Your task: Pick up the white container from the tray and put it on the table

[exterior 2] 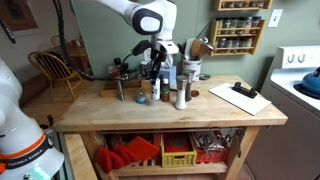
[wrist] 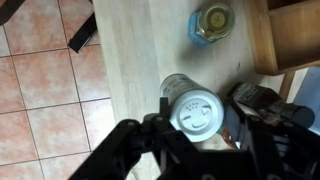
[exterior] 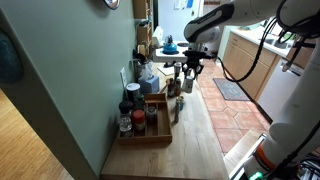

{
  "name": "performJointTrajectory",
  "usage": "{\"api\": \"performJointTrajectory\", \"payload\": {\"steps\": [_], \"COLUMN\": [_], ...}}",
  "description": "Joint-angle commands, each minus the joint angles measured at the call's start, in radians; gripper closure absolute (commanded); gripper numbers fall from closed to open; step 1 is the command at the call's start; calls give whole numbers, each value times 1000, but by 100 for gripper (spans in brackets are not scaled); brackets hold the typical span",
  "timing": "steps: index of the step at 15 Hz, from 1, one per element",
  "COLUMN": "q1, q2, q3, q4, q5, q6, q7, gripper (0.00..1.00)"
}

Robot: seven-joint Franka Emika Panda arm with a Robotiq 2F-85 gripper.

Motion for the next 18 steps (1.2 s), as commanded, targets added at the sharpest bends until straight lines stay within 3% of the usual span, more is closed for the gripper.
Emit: {"api": "performJointTrajectory", "payload": {"steps": [1,7,18], "q1": [-16,-24,-12], "q2": [8,39,92], "q3": [-8,-6,3], "q4": [-69,-123,-79], "q5": [19,52,87], "q6": [93,231,259], "q7": [-49,-107,-86], "gripper": [69,69,69]}}
